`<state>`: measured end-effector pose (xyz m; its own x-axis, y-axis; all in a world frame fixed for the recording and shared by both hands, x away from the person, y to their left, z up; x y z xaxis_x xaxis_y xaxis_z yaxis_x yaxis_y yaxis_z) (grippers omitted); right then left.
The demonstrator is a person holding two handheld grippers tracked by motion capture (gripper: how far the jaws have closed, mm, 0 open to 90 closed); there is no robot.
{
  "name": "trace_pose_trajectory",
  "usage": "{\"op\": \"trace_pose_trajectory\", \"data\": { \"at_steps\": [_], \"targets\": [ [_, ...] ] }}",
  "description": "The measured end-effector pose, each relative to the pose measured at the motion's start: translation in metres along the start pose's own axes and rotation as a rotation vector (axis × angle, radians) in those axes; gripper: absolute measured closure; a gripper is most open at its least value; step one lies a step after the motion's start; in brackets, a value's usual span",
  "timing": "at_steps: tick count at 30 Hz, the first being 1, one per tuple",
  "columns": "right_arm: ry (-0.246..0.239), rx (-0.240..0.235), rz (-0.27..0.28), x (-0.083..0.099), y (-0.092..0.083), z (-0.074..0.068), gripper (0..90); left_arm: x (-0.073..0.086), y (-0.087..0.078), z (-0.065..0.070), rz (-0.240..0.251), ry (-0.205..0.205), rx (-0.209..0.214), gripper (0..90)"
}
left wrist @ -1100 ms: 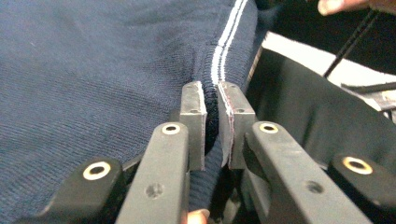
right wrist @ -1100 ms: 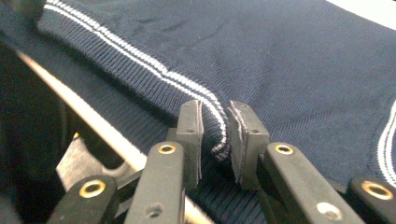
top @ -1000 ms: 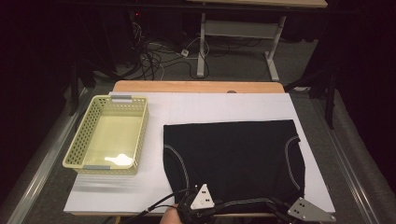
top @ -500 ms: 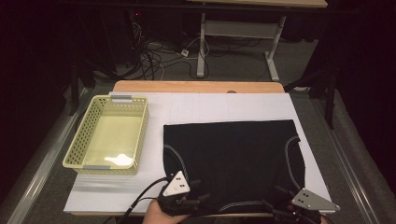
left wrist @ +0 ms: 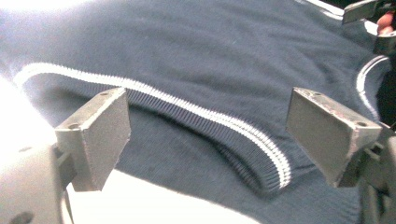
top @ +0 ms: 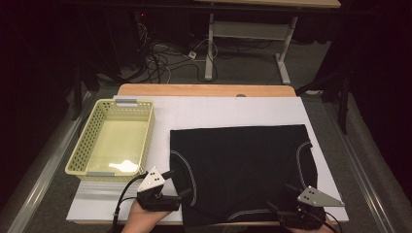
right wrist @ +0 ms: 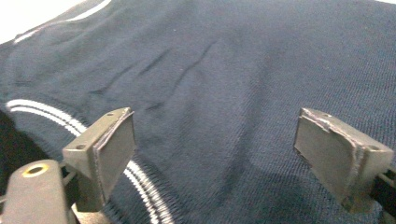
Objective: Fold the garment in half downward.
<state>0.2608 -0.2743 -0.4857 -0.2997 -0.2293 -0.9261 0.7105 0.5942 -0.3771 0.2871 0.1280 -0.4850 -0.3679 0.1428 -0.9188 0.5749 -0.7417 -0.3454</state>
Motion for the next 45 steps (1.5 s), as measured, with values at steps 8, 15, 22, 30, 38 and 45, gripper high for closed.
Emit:
{"op": "trace_pose_trajectory", "data": {
  "at_steps": [8,15,22,30,38,45],
  "targets": [
    [0.02,0.041,-0.009,0.002,0.005,0.006,0.2,0.005,0.004,-0.006,-0.024,-0.007,-0.016,3.1],
    [0.012,0.055,-0.005,0.002,0.004,0.006,0.1,0.008,0.009,-0.008,-0.054,0.016,-0.026,0.0],
    [0.011,0.075,0.019,-0.003,0.006,0.003,0.1,0.005,0.011,-0.012,-0.046,0.016,-0.038,0.0],
    [0.006,0.075,0.063,-0.014,0.013,-0.004,0.2,0.006,0.014,-0.016,-0.054,0.013,-0.041,0.0],
    [-0.001,0.042,0.088,-0.029,0.026,-0.015,0.2,0.004,0.014,-0.022,-0.059,0.024,-0.043,0.0],
    [0.002,0.01,0.124,-0.049,0.047,-0.028,0.4,0.007,0.015,-0.021,-0.069,0.019,0.002,0.0]
  ]
}}
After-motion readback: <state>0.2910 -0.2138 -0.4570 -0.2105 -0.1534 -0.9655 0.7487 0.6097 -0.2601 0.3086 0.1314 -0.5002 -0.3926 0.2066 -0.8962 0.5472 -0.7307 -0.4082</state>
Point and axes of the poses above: each handheld gripper's, and its own axes: y roughly forward along the jaws, x roughly out of its underside, z roughly to its right, the point moved 3 cm from there along y, roughly forward along the jaws, and after that the axes turned 10 degrees about z, right-handed, at the moved point
